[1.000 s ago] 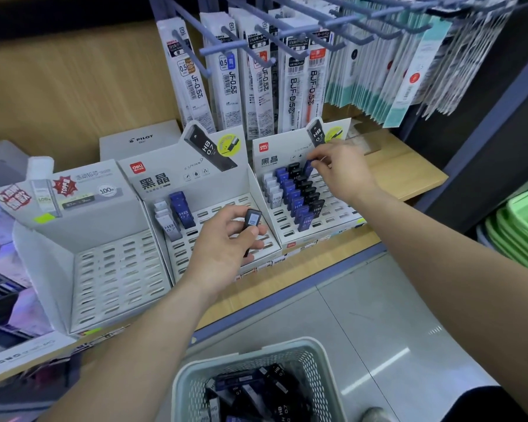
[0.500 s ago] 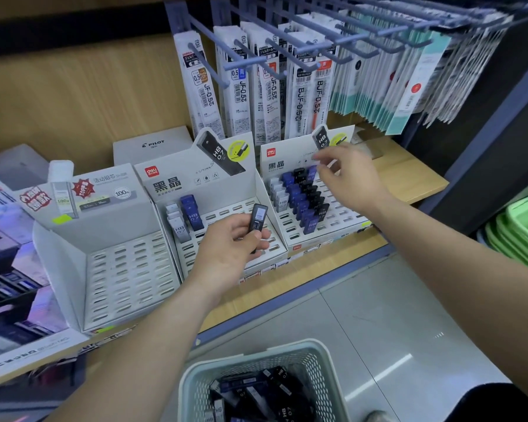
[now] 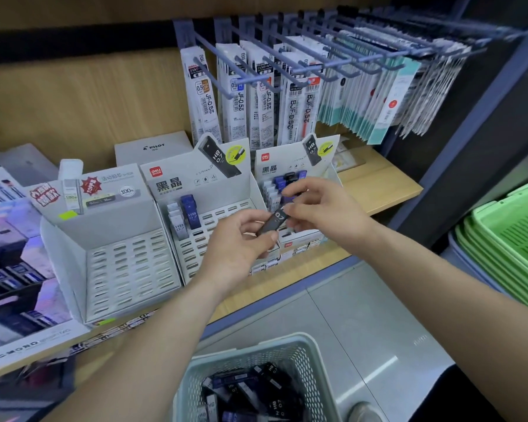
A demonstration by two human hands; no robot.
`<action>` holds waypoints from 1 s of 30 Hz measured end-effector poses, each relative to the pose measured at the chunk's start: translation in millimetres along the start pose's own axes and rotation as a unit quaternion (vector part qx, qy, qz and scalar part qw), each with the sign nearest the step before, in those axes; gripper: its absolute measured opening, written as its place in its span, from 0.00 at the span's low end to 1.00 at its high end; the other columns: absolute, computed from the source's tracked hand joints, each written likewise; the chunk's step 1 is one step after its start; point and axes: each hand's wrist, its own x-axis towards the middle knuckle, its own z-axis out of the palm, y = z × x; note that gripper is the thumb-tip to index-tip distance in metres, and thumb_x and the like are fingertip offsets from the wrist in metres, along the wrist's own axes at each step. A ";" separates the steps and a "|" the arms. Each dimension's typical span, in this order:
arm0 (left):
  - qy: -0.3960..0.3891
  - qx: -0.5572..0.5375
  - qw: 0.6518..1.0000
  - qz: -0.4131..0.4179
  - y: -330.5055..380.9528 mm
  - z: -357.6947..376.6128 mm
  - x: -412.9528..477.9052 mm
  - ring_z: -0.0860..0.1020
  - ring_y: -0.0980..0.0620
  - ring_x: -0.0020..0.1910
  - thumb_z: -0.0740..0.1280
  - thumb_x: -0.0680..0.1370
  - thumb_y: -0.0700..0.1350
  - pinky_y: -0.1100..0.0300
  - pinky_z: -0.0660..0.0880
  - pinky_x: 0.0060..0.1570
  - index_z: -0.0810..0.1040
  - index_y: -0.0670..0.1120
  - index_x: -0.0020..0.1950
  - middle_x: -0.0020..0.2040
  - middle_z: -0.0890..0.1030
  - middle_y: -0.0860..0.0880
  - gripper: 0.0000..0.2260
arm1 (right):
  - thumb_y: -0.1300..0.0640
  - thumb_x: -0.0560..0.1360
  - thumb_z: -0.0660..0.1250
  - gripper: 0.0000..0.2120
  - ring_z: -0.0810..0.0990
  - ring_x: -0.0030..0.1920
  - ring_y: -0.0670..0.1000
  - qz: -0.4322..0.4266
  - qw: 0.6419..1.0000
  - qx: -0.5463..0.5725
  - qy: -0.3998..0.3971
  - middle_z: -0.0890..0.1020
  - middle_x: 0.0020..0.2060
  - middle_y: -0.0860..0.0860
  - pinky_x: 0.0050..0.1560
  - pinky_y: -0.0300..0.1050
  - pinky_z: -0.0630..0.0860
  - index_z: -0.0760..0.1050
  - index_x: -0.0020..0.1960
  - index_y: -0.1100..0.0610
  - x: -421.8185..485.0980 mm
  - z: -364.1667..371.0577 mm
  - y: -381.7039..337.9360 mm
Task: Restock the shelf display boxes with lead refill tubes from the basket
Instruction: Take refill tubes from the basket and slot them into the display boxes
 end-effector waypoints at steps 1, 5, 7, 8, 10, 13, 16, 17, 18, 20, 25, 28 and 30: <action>-0.004 0.010 1.000 -0.002 -0.2 -0.5 -0.9 0.84 0.47 0.40 0.74 0.75 0.36 0.52 0.83 0.45 0.81 0.50 0.52 0.48 0.84 0.45 0.10 | 0.66 0.76 0.71 0.09 0.83 0.39 0.56 0.005 1.000 0.013 0.004 0.83 0.36 0.57 0.49 0.57 0.82 0.77 0.56 0.63 -1.8 -2.8 0.5; -0.009 0.059 0.998 -0.003 -5.5 -2.7 1.3 0.83 0.54 0.40 0.75 0.75 0.40 0.56 0.81 0.45 0.81 0.52 0.50 0.45 0.85 0.51 0.08 | 0.67 0.75 0.72 0.07 0.83 0.40 0.54 -0.023 0.998 0.029 0.047 0.83 0.40 0.58 0.49 0.52 0.83 0.78 0.51 0.61 -3.9 -18.2 -0.2; -0.003 0.119 0.993 0.010 -8.8 -3.7 4.7 0.82 0.58 0.42 0.74 0.76 0.44 0.65 0.77 0.45 0.81 0.55 0.49 0.44 0.84 0.56 0.07 | 0.66 0.75 0.72 0.07 0.83 0.40 0.53 -0.057 0.993 -0.013 0.099 0.84 0.42 0.56 0.48 0.51 0.84 0.80 0.49 0.56 -0.3 -32.1 3.3; -0.004 0.148 0.989 0.016 -10.2 -3.8 5.9 0.81 0.59 0.42 0.74 0.76 0.45 0.69 0.75 0.43 0.81 0.56 0.50 0.45 0.84 0.57 0.07 | 0.65 0.75 0.73 0.08 0.83 0.41 0.51 -0.073 0.988 -0.056 0.126 0.84 0.43 0.53 0.48 0.49 0.83 0.80 0.48 0.53 2.3 -40.4 6.9; -0.009 0.199 0.980 0.025 -13.8 -2.7 8.3 0.81 0.59 0.43 0.73 0.77 0.46 0.70 0.75 0.42 0.80 0.57 0.51 0.46 0.83 0.58 0.07 | 0.62 0.75 0.73 0.10 0.82 0.41 0.49 -0.090 0.972 -0.143 0.165 0.84 0.44 0.50 0.47 0.47 0.81 0.80 0.45 0.47 7.2 -56.3 16.6; -0.023 0.306 0.951 0.043 -19.5 -0.6 12.4 0.79 0.57 0.51 0.72 0.77 0.48 0.59 0.76 0.55 0.79 0.56 0.58 0.52 0.81 0.58 0.10 | 0.61 0.76 0.72 0.11 0.82 0.42 0.47 -0.077 0.960 -0.207 0.171 0.83 0.45 0.49 0.44 0.46 0.79 0.78 0.44 0.44 12.5 -72.7 31.8; -0.045 0.397 0.915 0.054 -23.2 1.2 14.1 0.76 0.55 0.61 0.71 0.78 0.51 0.57 0.72 0.63 0.77 0.55 0.65 0.63 0.79 0.55 0.16 | 0.61 0.76 0.72 0.10 0.83 0.45 0.46 -0.063 0.960 -0.245 0.120 0.83 0.44 0.46 0.45 0.44 0.80 0.79 0.45 0.45 16.6 -74.9 43.7; -0.051 0.412 0.908 0.056 -24.0 2.0 14.3 0.75 0.54 0.63 0.70 0.78 0.52 0.56 0.71 0.64 0.76 0.54 0.67 0.65 0.78 0.54 0.17 | 0.61 0.76 0.72 0.09 0.83 0.46 0.46 -0.063 0.960 -0.251 0.107 0.83 0.44 0.46 0.46 0.45 0.81 0.79 0.45 0.46 18.0 -73.4 46.7; -0.055 0.421 0.904 0.058 -25.5 2.7 14.7 0.75 0.54 0.64 0.70 0.78 0.52 0.56 0.71 0.65 0.75 0.54 0.68 0.66 0.77 0.54 0.18 | 0.61 0.76 0.72 0.09 0.83 0.46 0.46 -0.063 0.960 -0.254 0.098 0.84 0.44 0.46 0.47 0.45 0.81 0.79 0.45 0.47 19.4 -71.8 49.6; -0.060 0.431 0.899 0.058 -27.5 3.9 15.4 0.75 0.55 0.64 0.70 0.78 0.53 0.55 0.71 0.65 0.75 0.54 0.69 0.67 0.77 0.54 0.19 | 0.61 0.76 0.72 0.07 0.83 0.46 0.45 -0.070 0.958 -0.265 0.088 0.83 0.44 0.45 0.48 0.43 0.80 0.80 0.46 0.49 22.3 -68.8 54.2; -0.066 0.441 0.893 0.054 -30.0 3.8 16.1 0.75 0.55 0.62 0.70 0.78 0.53 0.54 0.71 0.64 0.75 0.54 0.69 0.66 0.77 0.53 0.20 | 0.61 0.76 0.72 0.07 0.82 0.45 0.43 -0.088 0.951 -0.289 0.062 0.84 0.44 0.45 0.42 0.28 0.75 0.80 0.46 0.48 23.8 -68.9 55.8; -0.066 0.441 0.893 0.056 -30.6 3.6 15.9 0.75 0.55 0.63 0.71 0.78 0.53 0.55 0.71 0.65 0.75 0.54 0.69 0.66 0.77 0.53 0.20 | 0.61 0.76 0.72 0.09 0.82 0.45 0.41 -0.087 0.947 -0.306 0.037 0.84 0.43 0.45 0.43 0.28 0.75 0.80 0.46 0.47 20.7 -67.6 54.1; -0.067 0.440 0.894 0.056 -29.9 3.4 15.4 0.75 0.55 0.64 0.70 0.78 0.53 0.55 0.71 0.65 0.75 0.54 0.69 0.67 0.77 0.53 0.20 | 0.62 0.76 0.71 0.08 0.82 0.45 0.41 -0.087 0.944 -0.318 0.030 0.84 0.43 0.45 0.44 0.31 0.76 0.81 0.47 0.49 18.5 -66.1 53.2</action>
